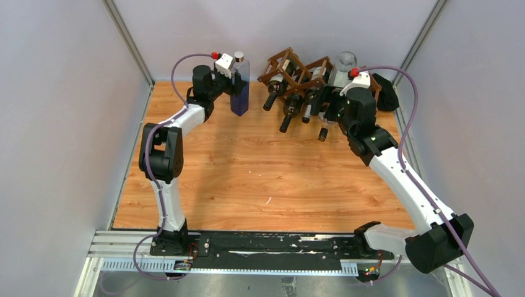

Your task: Take the wine bottle off the wine rack

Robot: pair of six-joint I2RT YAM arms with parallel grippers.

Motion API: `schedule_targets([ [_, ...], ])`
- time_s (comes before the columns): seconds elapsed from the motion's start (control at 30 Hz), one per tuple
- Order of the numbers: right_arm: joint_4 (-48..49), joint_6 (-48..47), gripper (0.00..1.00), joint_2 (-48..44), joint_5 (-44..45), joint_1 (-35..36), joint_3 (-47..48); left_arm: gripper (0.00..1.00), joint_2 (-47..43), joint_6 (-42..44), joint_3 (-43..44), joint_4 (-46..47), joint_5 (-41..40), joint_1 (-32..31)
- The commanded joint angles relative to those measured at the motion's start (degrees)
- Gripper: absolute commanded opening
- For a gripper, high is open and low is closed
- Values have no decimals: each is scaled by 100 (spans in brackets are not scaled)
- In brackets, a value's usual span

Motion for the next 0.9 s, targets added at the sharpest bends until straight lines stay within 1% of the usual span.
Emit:
schedule_targets([
  [0.0, 57, 173, 96, -75, 112, -103, -90, 0, -226, -113, -8, 1351, -59, 52],
  [0.1, -7, 191, 96, -103, 196, -106, -81, 1, -259, -228, -76, 1352, -101, 80],
  [0.13, -39, 197, 96, -116, 244, -112, -80, 9, -280, -276, -113, 1352, -139, 93],
  [0.17, -81, 196, 96, -125, 284, -112, -55, 27, -310, -339, -166, 1347, -169, 112],
  [0.2, -157, 199, 96, -123, 318, -121, -15, 37, -333, -407, -192, 1344, -176, 126],
  [0.23, -277, 219, 96, -111, 333, -137, 39, 59, -365, -419, -264, 1343, -195, 156],
  [0.27, -377, 243, 96, -94, 344, -163, 95, 68, -407, -420, -306, 1343, -210, 174],
  [0.3, -486, 260, 96, -58, 333, -191, 155, 72, -469, -421, -366, 1332, -207, 189],
  [0.37, -678, 299, 96, -11, 305, -233, 270, 75, -549, -388, -416, 1201, -173, 204],
  [0.5, -1109, 383, 96, 202, 236, -367, 552, 97, -710, -231, -385, 770, -187, 204],
  [0.57, -1254, 422, 96, 292, 215, -441, 653, 100, -843, -126, -328, 487, -157, 204],
  [0.7, -1475, 503, 96, 510, -5, -640, 936, 100, -1159, 21, -21, -597, -159, 233],
  [0.73, -1515, 520, 96, 594, -96, -716, 1005, 100, -1247, 54, 121, -1044, -166, 245],
  [0.77, -1551, 540, 96, 687, -181, -766, 1069, 100, -1320, 119, 300, -1739, -197, 263],
  [0.8, -1580, 550, 96, 784, -238, -796, 1136, 100, -1397, 194, 562, -2236, -256, 273],
  [0.87, -1630, 546, 91, 984, -318, -831, 1255, 100, -1543, 389, 905, -3350, -273, 316],
])
